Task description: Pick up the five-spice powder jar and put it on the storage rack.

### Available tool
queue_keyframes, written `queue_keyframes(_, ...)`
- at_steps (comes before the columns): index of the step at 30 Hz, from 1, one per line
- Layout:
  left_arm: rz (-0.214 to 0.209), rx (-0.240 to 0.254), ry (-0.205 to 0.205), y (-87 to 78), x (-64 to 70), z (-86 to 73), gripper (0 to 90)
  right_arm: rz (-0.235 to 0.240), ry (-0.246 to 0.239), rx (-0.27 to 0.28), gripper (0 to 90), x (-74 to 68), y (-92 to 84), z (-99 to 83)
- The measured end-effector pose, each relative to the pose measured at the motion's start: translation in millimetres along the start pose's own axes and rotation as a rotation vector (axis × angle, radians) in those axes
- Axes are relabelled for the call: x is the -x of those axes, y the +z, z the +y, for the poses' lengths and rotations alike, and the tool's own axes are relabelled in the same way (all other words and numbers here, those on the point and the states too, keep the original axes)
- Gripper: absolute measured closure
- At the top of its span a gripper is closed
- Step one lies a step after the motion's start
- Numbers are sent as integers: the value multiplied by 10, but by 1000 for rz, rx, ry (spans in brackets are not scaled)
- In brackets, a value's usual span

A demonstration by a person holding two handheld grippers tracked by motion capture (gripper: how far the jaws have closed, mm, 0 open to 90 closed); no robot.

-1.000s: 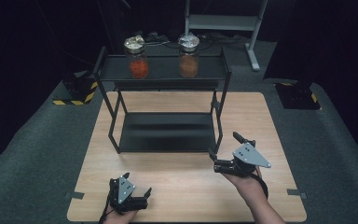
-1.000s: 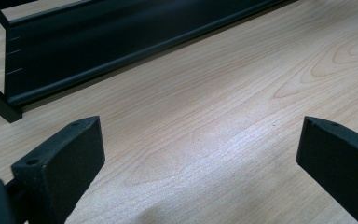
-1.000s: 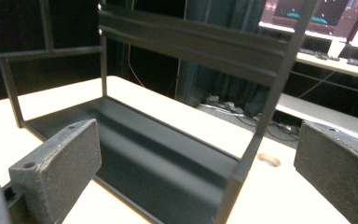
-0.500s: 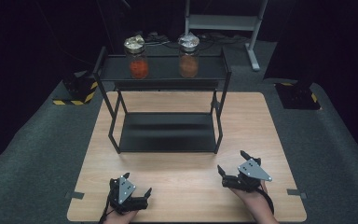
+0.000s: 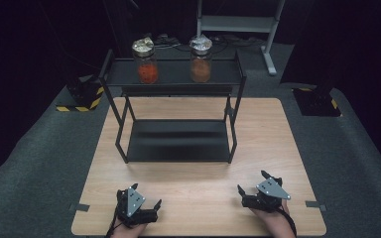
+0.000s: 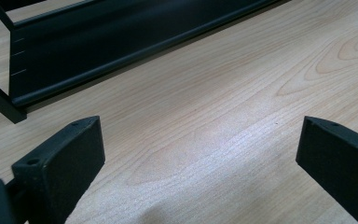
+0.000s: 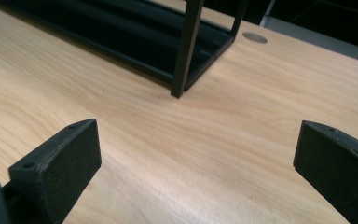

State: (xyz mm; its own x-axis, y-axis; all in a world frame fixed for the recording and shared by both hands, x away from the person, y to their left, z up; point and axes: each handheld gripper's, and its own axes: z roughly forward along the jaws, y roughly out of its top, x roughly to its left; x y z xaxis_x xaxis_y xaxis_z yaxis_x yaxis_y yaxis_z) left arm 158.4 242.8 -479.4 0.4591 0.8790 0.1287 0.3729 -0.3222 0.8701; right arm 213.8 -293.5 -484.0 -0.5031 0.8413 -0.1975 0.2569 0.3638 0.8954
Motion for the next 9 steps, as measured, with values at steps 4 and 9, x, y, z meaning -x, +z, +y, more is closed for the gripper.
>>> queue_keyframes(4, 3, -3, 2, 2, 6, 5, 12, -5, -16, 0, 0, 3, -19, -13)
queue_keyframes(9, 6, -6, 7, 4, 15, 11, 12, 3, -11, -4, 0, 30, -23, -12)
